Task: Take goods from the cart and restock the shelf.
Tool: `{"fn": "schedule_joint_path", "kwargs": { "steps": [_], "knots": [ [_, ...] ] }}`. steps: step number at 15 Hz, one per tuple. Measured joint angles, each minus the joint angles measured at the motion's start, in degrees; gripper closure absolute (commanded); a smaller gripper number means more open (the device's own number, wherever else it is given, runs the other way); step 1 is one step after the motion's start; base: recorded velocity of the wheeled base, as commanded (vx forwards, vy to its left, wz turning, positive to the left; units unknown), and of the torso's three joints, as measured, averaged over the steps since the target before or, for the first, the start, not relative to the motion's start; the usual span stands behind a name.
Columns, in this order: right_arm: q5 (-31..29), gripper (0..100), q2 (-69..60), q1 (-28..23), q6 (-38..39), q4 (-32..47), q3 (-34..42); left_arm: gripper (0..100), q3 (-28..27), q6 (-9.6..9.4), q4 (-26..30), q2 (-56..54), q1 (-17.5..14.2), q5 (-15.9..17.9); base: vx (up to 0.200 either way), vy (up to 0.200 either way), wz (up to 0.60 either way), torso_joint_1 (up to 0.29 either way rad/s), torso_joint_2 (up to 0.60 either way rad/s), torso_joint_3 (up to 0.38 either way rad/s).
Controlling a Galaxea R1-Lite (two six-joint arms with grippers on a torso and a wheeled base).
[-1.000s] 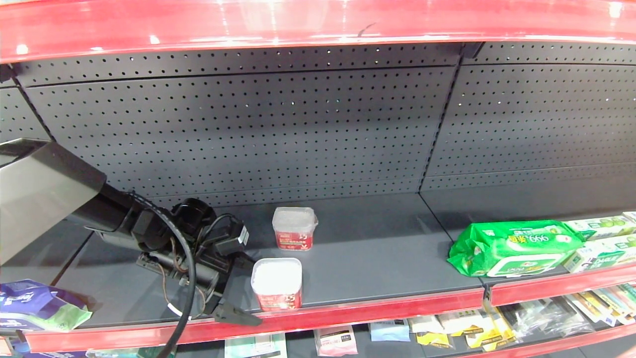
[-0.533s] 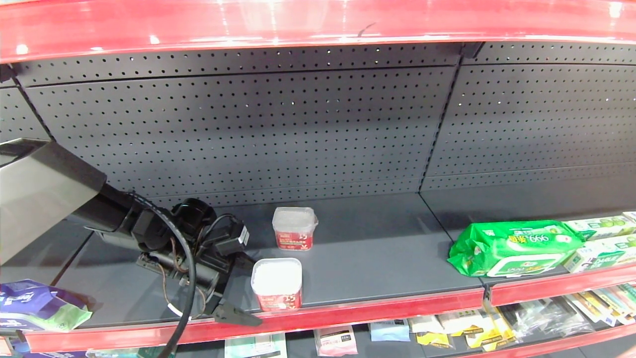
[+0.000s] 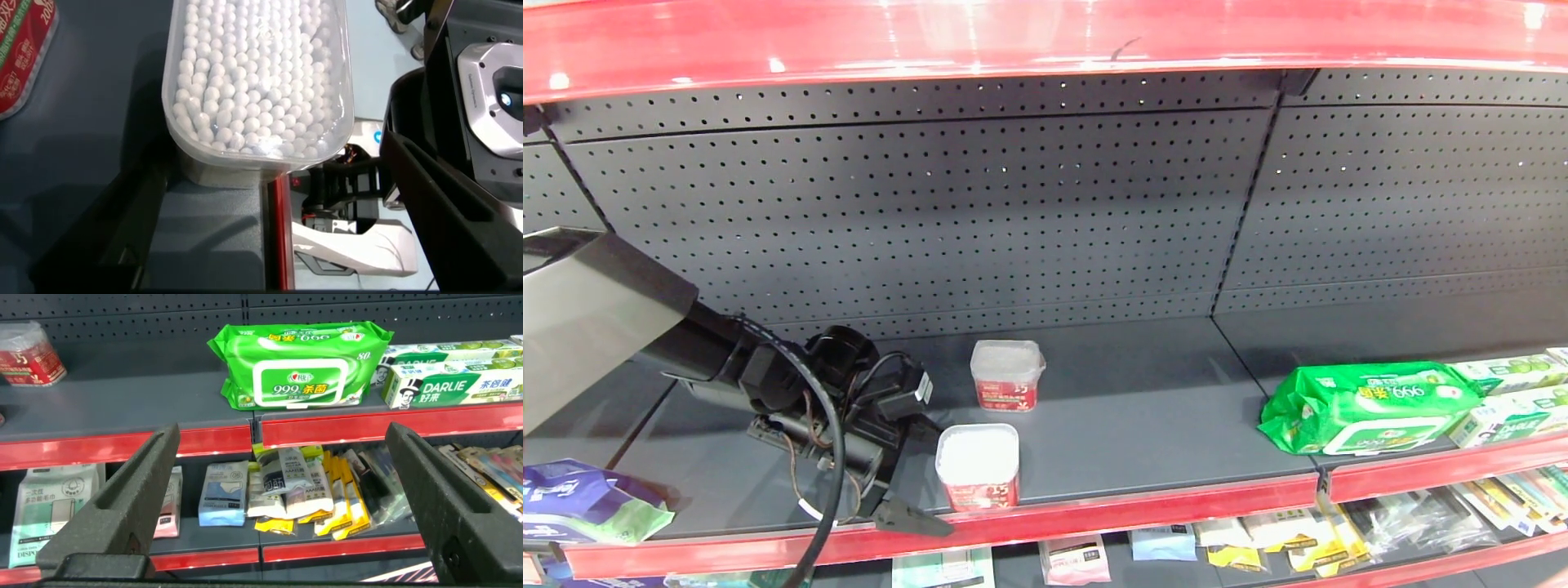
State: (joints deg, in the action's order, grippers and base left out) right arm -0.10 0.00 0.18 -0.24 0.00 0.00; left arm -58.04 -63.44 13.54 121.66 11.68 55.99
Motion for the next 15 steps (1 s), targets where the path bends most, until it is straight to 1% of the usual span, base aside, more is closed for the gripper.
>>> {"fn": "schedule_joint_path", "kwargs": {
  "steps": [9, 12, 15],
  "knots": [
    [0.02, 0, 0.00, -0.02, 0.00, -0.02, 0.00, 0, -0.22, 0.05, -0.52, -2.06, -0.82, 0.63, 0.000, 0.000, 0.00, 0.000, 0.00, 0.000],
    [0.02, 0, 0.00, -0.05, 0.00, 0.00, 0.00, 0, -0.33, 0.35, -2.68, -3.85, -2.06, 1.24, 0.000, 0.000, 0.00, 0.000, 0.00, 0.000],
    [0.00, 0, 0.00, -0.02, 0.02, 0.00, 0.00, 0, -0.01, 0.79, -2.99, -6.95, -4.08, 1.76, 0.000, 0.000, 0.00, 0.000, 0.00, 0.000]
  ]
}}
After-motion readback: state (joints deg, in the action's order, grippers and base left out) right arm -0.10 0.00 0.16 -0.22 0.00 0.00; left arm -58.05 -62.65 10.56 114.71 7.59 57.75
